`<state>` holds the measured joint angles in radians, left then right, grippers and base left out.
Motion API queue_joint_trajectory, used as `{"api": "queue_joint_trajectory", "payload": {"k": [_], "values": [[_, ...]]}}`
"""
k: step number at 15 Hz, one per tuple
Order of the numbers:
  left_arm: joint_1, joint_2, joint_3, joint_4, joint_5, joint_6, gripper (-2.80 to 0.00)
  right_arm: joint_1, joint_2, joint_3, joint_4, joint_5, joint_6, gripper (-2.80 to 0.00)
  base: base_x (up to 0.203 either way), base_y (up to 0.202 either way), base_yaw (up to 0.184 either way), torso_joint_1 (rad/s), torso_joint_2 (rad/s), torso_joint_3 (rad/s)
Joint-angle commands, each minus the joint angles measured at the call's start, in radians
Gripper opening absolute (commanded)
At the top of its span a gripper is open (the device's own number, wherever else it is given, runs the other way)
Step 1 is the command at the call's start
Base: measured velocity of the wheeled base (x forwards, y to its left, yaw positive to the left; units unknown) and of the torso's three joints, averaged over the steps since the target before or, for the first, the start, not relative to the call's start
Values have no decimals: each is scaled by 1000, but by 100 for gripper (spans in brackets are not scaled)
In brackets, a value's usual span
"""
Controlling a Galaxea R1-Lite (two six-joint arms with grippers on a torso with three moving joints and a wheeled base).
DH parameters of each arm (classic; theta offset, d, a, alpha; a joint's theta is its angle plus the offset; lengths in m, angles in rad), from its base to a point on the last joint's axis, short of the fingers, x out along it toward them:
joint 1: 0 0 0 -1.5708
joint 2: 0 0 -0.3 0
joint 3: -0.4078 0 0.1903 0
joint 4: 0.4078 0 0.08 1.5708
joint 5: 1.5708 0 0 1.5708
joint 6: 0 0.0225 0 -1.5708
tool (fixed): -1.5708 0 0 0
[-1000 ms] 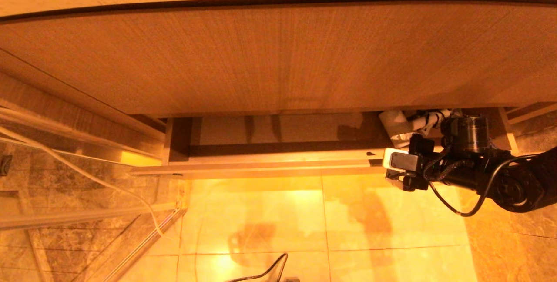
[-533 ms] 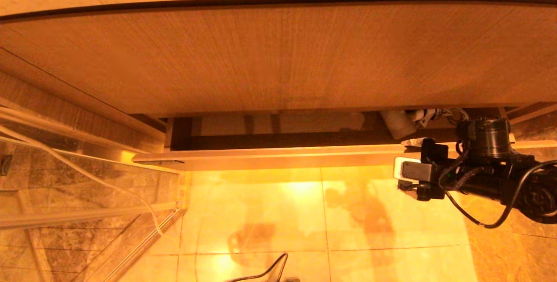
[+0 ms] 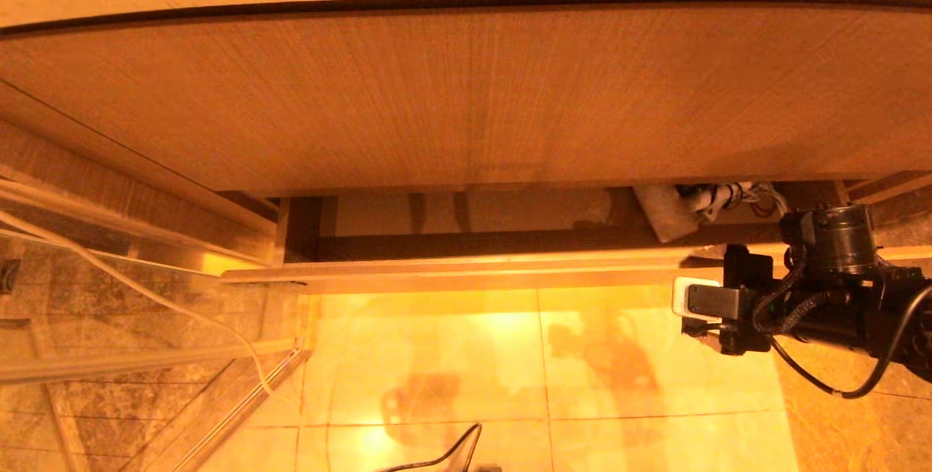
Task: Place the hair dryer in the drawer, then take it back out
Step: Pull open the drawer
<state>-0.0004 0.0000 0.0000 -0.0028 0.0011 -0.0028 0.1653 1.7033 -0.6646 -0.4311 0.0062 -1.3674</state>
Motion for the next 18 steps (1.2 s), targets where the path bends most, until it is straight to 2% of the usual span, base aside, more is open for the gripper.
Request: {"api": "queue_joint_trajectory", "payload": {"k": [1,8,12,16,18], "values": [[0,0,0,0,0,0,-280,0,-30,23,5,1,-7,0,0,0,0,0,0,0],[0,0,0,0,0,0,-280,1,-203,80,35,4,-15,0,0,0,0,0,0,0],[0,0,0,0,0,0,-280,3,-468,157,118,4,-59,0,0,0,0,0,0,0],[0,0,0,0,0,0,-280,2,-737,209,204,6,-63,0,0,0,0,0,0,0],[0,0,0,0,0,0,-280,1,-845,210,331,14,-63,0,0,0,0,0,0,0]]}}
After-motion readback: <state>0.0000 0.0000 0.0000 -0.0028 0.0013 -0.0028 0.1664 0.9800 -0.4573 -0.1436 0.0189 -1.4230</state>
